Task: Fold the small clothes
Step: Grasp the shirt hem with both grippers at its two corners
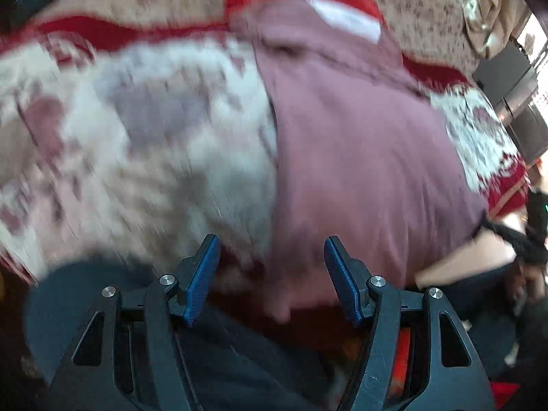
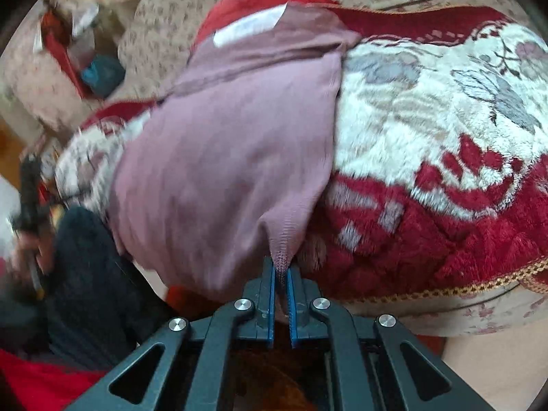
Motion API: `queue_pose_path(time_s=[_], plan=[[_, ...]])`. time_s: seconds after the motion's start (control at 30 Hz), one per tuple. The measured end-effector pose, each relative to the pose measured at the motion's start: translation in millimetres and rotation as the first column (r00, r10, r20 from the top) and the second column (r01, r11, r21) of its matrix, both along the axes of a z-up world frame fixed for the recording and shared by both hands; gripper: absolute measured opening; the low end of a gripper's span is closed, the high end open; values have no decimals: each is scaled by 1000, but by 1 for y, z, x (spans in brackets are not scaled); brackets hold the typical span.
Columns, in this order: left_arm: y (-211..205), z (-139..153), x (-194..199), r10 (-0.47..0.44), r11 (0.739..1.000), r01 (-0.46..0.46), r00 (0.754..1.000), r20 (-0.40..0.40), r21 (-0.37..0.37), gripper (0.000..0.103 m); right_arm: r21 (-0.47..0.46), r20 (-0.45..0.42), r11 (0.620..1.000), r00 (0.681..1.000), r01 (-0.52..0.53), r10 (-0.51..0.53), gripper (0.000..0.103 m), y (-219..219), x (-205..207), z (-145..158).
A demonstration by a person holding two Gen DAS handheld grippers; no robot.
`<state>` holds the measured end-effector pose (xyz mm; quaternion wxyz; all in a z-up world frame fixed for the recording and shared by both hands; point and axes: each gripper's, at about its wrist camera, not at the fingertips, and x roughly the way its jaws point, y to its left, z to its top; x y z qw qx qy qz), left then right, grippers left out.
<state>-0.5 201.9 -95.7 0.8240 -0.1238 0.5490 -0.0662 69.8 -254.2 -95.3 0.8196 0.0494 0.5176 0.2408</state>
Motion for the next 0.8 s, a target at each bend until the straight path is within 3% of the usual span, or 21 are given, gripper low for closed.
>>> queue_pose_path(time_s=[0.2,0.43,0.5,0.57,0.63,0.8], plan=[[-24,-37,-1,-99,994,106,984,-148,39,63,-1,2,1000,1000,-17,17,5,11,9,2],[-28,-58,15,-74,994,89,975,-211,60,63,0,4,1000,1000,-21,21,5,11,8,-1],[-31,-58,15,-79,991,100,972,-220,86,57,4,5,1000,1000,-15,15,5,10,8,0],[-29,-58,14,-60,991,86,972,-227,102,33,1,4,1000,1000,-6,6,5,9,8,0],[-21,-56,12,-51,996,67,972,-229,62,27,6,4,1000,1000,0,0,5,7,9,0],[-20,-53,9,-61,995,76,973,-224,62,27,5,6,1000,1000,-3,3,5,8,7,1]])
